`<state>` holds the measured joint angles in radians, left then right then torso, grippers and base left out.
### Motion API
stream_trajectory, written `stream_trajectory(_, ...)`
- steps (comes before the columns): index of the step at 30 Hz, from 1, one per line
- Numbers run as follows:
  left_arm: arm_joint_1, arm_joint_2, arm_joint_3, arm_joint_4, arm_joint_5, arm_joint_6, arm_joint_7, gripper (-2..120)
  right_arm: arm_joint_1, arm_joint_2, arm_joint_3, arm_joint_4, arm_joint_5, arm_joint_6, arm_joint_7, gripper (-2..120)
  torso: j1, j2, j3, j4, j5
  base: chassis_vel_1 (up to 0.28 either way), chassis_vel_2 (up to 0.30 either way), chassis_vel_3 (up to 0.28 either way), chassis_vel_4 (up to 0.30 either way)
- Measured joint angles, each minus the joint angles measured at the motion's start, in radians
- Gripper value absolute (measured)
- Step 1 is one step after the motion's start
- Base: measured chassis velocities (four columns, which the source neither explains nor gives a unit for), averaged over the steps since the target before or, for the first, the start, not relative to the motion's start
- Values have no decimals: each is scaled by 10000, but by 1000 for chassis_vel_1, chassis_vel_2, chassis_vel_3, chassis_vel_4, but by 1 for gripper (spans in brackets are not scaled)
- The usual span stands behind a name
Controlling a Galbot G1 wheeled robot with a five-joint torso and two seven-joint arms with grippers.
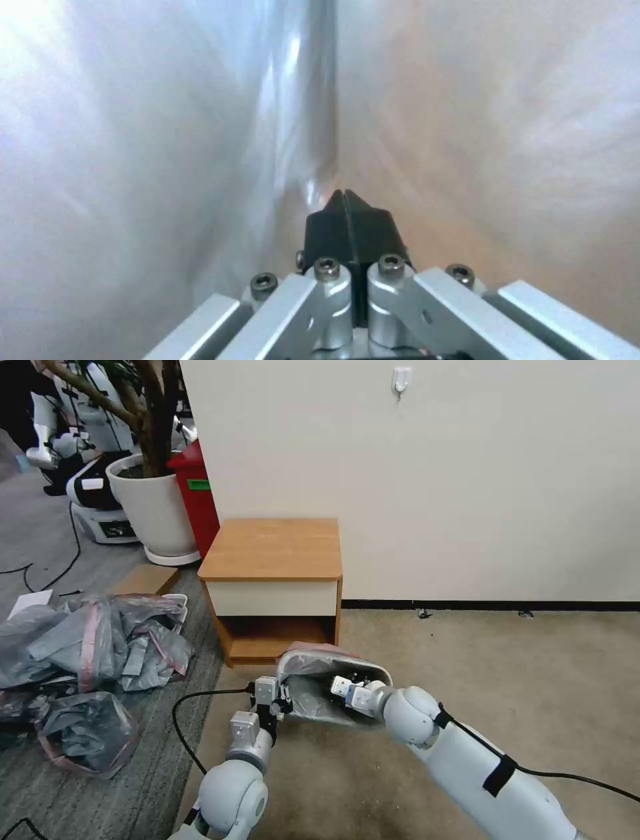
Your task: Pick up the garbage bag from the table and place it over the trash can.
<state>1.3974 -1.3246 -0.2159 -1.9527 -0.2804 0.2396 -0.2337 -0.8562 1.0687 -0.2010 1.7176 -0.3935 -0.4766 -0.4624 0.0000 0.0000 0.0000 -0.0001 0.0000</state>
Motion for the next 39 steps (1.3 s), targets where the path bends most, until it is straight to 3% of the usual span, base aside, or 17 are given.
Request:
stream_trajectory(14,-107,2,-143,164,-824,187,-395,2,-809,-1407,791,2013,1022,123,155,0,0,0,0,0,0,0,0,0,0)
stream_trajectory(16,-127,59,-170,108,-1366,322,-636,2,-1168,-1745,1299,2479,1279,237,239,0,0,-1,1,0,4,0,0,0,0)
stream_trajectory(18,-135,255,-192,-185,-2695,719,-1113,2,-2235,-2311,2910,3767,1581,891,511,0,0,0,0,1,1,0,0,0,0)
stream_trajectory(19,-135,255,-192,-185,-2695,719,-1113,2,-2235,-2311,2910,3767,1581,891,511,0,0,0,0,1,1,0,0,0,0)
stream_trajectory(21,-134,540,-250,-598,-4134,1167,-1646,2,-3358,-2647,4222,4782,2425,1402,2058,0,0,0,0,-2,-3,0,0,0,0)
stream_trajectory(23,-135,711,-385,-866,-5077,1568,-2117,2,-4089,-2339,5043,5148,2911,1889,3426,0,0,0,-1,-1,-3,0,0,0,0)
stream_trajectory(24,-135,711,-385,-866,-5077,1568,-2117,2,-4089,-2339,5043,5148,2911,1889,3426,0,0,0,-1,-1,-3,0,0,0,0)
stream_trajectory(27,-144,1011,-567,-1198,-6594,2212,-3137,2,-5352,-1179,6112,5242,2956,3258,4961,3,0,0,-1,0,1,0,0,0,0)
stream_trajectory(28,-144,1011,-567,-1198,-6594,2212,-3137,2,-5352,-1179,6112,5242,2956,3258,4961,3,0,0,-1,0,1,0,0,0,0)
stream_trajectory(31,-217,1243,-678,-1372,-7714,2614,-3993,2,-6349,-223,6586,5033,3004,4597,5989,8,0,0,-1,-1,-1,0,0,0,0)
stream_trajectory(39,-718,1528,-694,-1273,-9361,3304,-5078,2,-7238,1724,7274,4999,2909,5839,6330,36,0,0,-1,2,-2,0,0,0,0)
